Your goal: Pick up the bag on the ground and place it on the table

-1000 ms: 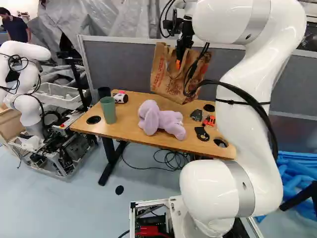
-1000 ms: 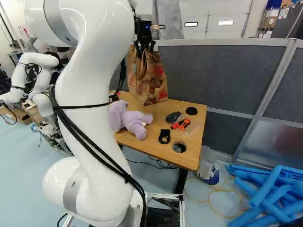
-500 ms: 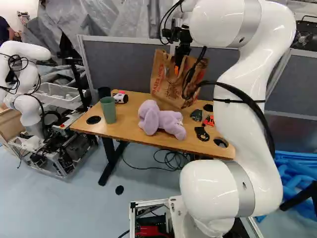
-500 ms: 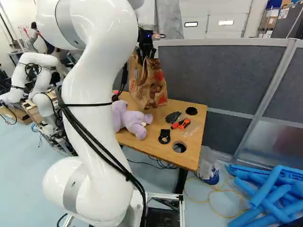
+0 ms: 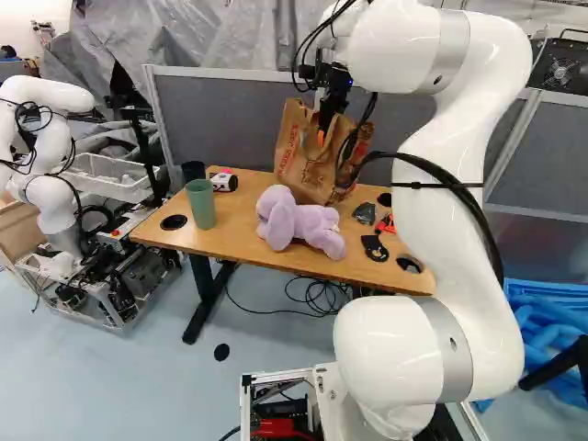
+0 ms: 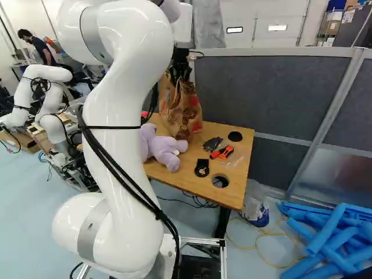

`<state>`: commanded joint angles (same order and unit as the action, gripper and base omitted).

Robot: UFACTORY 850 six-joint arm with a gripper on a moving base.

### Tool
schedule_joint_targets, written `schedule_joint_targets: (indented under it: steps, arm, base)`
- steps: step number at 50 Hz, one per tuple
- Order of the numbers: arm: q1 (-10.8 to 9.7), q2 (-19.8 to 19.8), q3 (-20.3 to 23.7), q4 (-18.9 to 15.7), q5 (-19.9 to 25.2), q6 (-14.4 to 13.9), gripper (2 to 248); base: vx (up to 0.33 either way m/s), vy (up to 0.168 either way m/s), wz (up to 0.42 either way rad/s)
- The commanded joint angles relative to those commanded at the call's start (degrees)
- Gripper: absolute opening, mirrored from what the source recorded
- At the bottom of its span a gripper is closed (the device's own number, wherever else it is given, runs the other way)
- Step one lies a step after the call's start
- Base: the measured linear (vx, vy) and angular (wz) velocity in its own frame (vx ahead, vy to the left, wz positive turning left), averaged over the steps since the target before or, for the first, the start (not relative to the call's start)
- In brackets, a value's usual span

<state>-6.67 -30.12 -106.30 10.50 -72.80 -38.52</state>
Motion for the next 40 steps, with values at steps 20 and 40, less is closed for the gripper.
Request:
schedule_joint_targets:
  steps: [20, 40]
  arm:
    - [-0.01, -2.44, 0.41, 1.06, 1.63, 0.00, 22]
    - [-0.94, -6.48, -1.67, 1.06, 1.63, 0.00, 22]
  base:
    - [0.000, 0.000, 0.000]
    - [0.000, 0.000, 0.000]
